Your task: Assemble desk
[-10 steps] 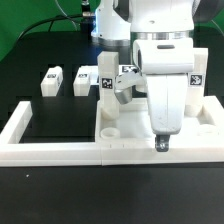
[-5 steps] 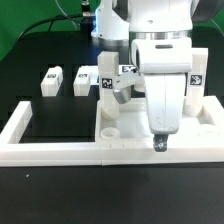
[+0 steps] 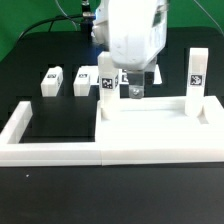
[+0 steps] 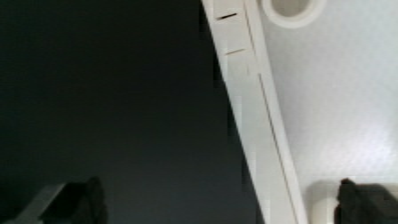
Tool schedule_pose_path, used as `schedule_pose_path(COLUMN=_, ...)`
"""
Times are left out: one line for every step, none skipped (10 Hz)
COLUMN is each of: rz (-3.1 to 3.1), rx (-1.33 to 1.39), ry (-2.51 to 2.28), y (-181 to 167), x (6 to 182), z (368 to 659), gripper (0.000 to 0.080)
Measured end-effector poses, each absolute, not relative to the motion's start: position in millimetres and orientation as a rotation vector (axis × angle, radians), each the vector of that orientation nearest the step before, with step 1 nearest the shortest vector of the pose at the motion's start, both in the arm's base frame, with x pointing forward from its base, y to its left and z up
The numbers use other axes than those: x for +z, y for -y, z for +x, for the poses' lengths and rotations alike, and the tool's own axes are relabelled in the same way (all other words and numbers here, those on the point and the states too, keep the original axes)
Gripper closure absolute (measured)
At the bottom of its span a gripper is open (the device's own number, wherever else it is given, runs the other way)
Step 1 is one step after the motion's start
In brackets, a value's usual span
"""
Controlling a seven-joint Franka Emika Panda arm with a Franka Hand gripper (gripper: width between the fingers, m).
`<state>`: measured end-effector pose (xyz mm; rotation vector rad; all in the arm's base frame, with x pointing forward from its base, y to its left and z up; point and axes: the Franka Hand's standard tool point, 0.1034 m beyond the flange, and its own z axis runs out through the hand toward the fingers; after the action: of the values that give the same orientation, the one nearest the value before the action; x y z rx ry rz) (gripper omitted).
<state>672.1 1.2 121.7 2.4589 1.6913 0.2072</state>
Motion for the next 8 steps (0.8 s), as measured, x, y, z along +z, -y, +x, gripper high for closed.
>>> schedule_pose_path(rz=2.526, rx=0.214, ry=-1.601, y=-1, x=121.1, z=672, gripper=0.0150)
schedule_pose_path(rz=2.566, rx=0.219, ry=-1.543, y=-1, x=120.7, z=672, gripper=0.0150)
schedule_pose_path(rz=2.639, rx=0.229, ry=-1.428, y=-2, x=120.5, z=672, gripper=0.0150)
schedule_pose_path(rz=2.685, rx=0.236, ry=-1.347, y=0, x=121.8, z=672, gripper=0.0150)
schedule_pose_path(rz=2.732, rx=0.199, ry=-1.301, y=13, x=134.1, z=670, gripper=0.0150)
schedule_pose_path(rz=2.832, rx=0.180, ry=-1.185, y=38, x=155.4, z=665, gripper=0.0150)
schedule_pose_path(rz=2.896, rx=0.177, ry=-1.088, y=64, x=168.5, z=658, gripper=0.0150)
schedule_pose_path(rz=2.943, rx=0.175, ry=-1.003, y=89, x=171.7, z=644, gripper=0.0150)
